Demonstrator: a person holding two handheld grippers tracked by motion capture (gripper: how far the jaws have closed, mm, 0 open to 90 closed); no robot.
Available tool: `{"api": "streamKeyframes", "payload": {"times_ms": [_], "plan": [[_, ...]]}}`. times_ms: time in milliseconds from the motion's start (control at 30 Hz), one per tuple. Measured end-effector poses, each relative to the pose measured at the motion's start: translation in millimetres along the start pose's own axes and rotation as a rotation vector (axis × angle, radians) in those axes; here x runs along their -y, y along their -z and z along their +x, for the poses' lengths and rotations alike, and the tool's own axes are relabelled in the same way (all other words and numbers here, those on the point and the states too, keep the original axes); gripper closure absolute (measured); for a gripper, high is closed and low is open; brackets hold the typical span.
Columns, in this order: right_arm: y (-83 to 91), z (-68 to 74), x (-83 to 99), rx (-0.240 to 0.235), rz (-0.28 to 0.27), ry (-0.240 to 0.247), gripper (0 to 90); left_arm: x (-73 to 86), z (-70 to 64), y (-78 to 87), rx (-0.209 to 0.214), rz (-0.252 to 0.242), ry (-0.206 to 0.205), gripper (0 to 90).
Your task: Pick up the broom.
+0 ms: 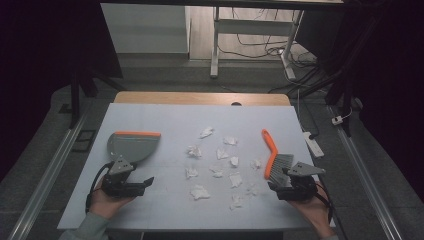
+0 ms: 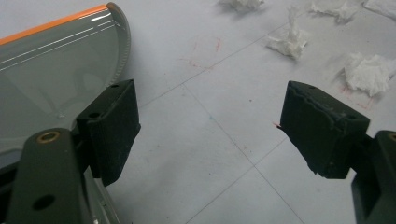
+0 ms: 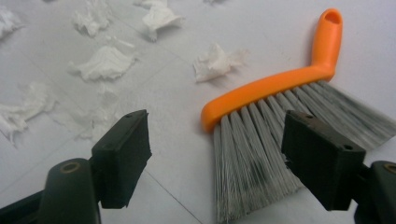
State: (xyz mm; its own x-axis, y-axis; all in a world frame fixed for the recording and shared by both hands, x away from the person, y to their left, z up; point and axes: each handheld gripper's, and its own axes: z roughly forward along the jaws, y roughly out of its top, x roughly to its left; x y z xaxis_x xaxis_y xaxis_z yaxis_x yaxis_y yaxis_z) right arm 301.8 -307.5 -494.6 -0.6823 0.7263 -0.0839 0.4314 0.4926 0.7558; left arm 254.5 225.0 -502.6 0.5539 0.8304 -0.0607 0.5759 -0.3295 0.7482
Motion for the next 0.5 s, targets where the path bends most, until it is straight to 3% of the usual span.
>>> {"api": "streamKeyframes", "payload": {"times_ms": [100, 233, 267, 300, 333, 500], "plan": [[7.1, -4.4, -12.5, 0.007, 0.014, -0.034, 26.2, -0.1, -0.2, 0.2, -0.001, 0.000, -0.007, 20.5], [6.3, -15.7, -31.1, 0.061, 0.101, -0.067, 27.0, -0.8, -0.4, 1.0, -0.001, -0.006, -0.009, 20.6], [6.3, -15.7, -31.1, 0.061, 0.101, -0.067, 27.0, -0.5, -1.4, 1.0, 0.001, -0.008, -0.010, 20.6], [3.4, -23.5, -42.9, 0.064, 0.161, -0.099, 27.0, -0.2, -2.4, 1.2, 0.002, -0.008, -0.018, 20.6], [2.5, -26.6, -49.1, 0.078, 0.184, -0.113, 27.4, 0.4, -3.5, 1.1, 0.006, -0.009, -0.024, 20.5], [-3.5, -38.9, -73.0, 0.089, 0.237, -0.162, 29.6, 1.6, -4.4, 0.6, 0.014, -0.009, -0.029, 20.4]]}}
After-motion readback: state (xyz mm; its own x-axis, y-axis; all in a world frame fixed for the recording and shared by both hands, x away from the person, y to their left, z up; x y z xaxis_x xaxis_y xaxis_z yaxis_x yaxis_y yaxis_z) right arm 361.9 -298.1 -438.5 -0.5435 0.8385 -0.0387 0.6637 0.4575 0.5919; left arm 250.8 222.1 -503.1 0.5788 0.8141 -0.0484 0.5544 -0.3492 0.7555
